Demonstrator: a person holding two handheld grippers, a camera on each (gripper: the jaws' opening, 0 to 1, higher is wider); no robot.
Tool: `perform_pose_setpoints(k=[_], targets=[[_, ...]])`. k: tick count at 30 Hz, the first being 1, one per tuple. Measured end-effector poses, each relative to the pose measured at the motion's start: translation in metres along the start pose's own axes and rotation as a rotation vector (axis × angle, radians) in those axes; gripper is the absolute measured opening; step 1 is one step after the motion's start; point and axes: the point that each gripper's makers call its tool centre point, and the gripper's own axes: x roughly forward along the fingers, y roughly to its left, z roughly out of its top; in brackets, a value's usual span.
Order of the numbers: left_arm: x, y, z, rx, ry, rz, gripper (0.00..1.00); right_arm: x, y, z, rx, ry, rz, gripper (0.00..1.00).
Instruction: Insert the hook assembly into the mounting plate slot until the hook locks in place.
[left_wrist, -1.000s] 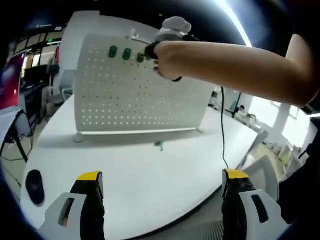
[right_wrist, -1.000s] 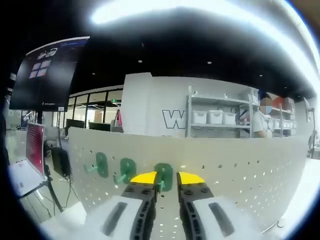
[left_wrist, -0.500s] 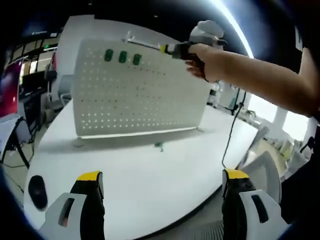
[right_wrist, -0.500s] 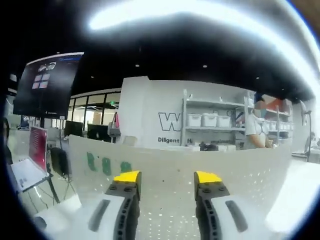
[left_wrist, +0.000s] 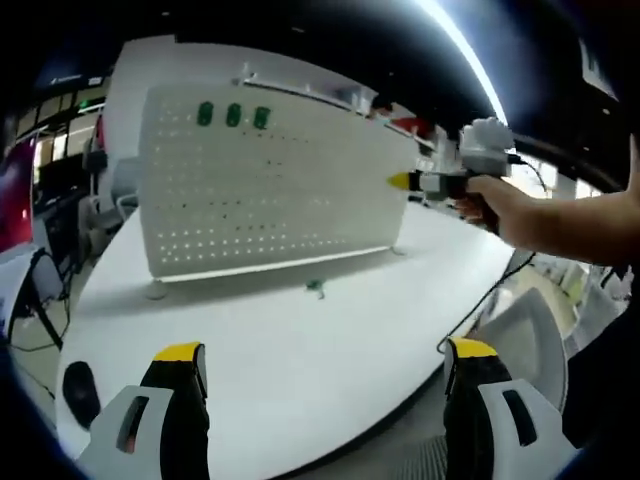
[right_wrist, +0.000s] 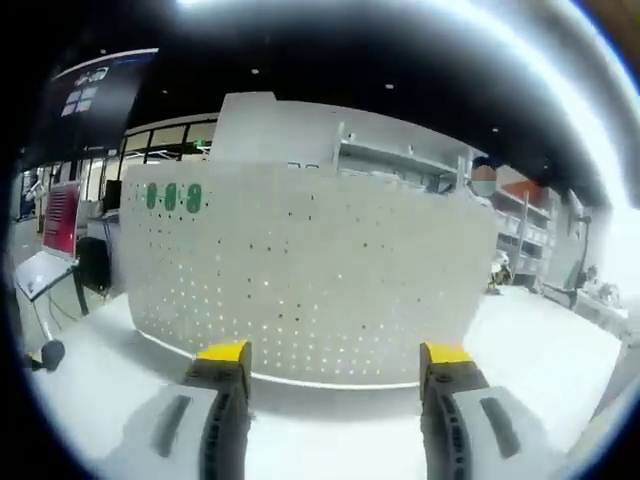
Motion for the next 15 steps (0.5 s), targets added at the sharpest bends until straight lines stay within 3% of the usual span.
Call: perform_pose_setpoints(k=[2,5,7,15], targets=[[0.0,-0.001,-0.001,0.01,0.004,-0.004,1.0,-0.012,-0.002,-0.015,0.034,0.029,0.001,0.65],[0.0,0.002,0.0,-0.005,0.0,0.003,1.0,-0.034,0.006,-0.041,-0.036,0.079,0.056,0.68],[-0.001,0.003,0.0,-0.012,-0.006,0.004,1.0,-0.047,0.014,-0.055,-0.034,0.104,0.094,0.69],[0.001,0.001,-0.001,0.006,0.008,0.005,1.0,-0.08,0.028,-0.082,-0.048,0.158,0.164,0.72]])
